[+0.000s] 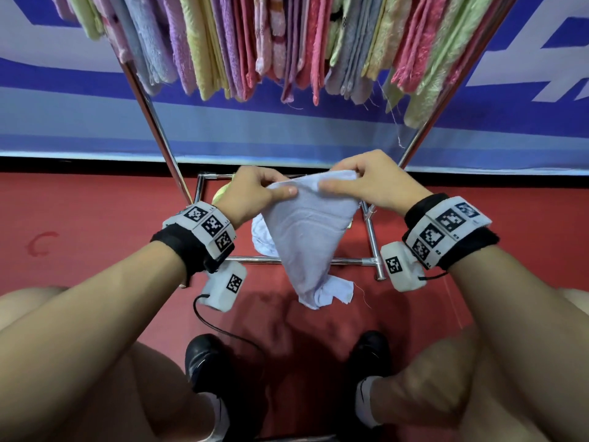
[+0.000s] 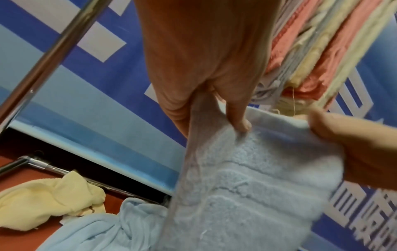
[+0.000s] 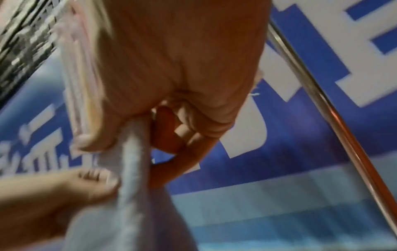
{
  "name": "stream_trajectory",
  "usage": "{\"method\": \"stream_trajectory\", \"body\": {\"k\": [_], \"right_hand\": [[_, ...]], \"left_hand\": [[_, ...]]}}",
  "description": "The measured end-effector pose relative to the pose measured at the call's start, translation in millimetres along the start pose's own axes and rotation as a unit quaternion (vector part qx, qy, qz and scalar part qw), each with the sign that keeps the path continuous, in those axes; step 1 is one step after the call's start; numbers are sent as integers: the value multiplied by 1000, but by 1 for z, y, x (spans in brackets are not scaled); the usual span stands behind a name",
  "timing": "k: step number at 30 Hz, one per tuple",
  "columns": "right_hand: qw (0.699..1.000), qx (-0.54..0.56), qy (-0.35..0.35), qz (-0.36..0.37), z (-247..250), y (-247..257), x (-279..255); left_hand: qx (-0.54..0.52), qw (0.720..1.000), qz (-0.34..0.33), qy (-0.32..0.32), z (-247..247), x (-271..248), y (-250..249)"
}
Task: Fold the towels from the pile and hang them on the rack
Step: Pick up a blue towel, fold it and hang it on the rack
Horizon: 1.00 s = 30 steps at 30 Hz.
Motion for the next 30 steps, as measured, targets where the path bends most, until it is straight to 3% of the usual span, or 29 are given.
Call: {"method": "stream_trajectory", "body": {"k": [4,13,17,26,30], "right_hand": [[987,-135,78,31,-17,-3,-5],[989,-120,-51,66,8,-11,8],[995,-80,-43,29,8,-14,8],[996,-79,45,-2,1,-8,6],[995,-92,42,-2,6,-9,7]], "left_hand": [[-30,999,14,-8,13,-1,-5],[-19,999,-11,25,30,-7,-12],[-3,999,-19,37,35,-10,-13],[30,994,-20,-107,41,-13,-5],[-22,996,-27,-77,38,-15,-10]]}}
Point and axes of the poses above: each hand's wrist, its own x-axis towards the middle knuckle, its own z-axis out of the back of the hand, y = z × x, the point moved 2 cm from there along x, towards the middle knuckle, and after that the axes turned 12 degrees about x, right-handed, at the moved point
